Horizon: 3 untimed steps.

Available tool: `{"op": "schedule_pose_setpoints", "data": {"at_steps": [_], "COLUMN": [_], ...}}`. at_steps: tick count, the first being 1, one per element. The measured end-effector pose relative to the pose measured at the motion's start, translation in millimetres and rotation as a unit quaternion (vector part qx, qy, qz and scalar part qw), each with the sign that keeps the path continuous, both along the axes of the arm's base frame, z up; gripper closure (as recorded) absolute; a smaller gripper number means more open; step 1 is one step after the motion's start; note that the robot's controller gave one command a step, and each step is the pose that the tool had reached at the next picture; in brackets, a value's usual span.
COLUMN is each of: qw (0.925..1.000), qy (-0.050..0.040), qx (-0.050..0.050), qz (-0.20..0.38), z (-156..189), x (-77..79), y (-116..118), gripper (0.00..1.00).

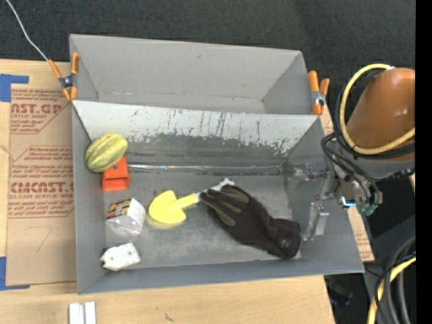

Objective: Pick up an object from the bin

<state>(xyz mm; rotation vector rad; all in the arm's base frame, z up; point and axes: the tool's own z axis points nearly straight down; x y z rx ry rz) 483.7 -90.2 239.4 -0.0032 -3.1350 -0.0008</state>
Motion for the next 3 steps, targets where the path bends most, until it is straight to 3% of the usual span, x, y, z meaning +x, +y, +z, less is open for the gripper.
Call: {"op": "schedule_pose_setpoints", "data": {"at_steps": [1, 2, 3], "qw": [1.0000, 0.9984, 0.9958], "qy": [-0.0041, -0.0037, -0.0012], "qx": [-0.001, 0.000, 0.000], "qz": [0.001, -0.057, -0.091], "z": [4, -62, -84], "x": [1.5, 13.2, 12.0], "y": [1, 26, 34], "gripper": [0.00, 0.00, 0.00]}}
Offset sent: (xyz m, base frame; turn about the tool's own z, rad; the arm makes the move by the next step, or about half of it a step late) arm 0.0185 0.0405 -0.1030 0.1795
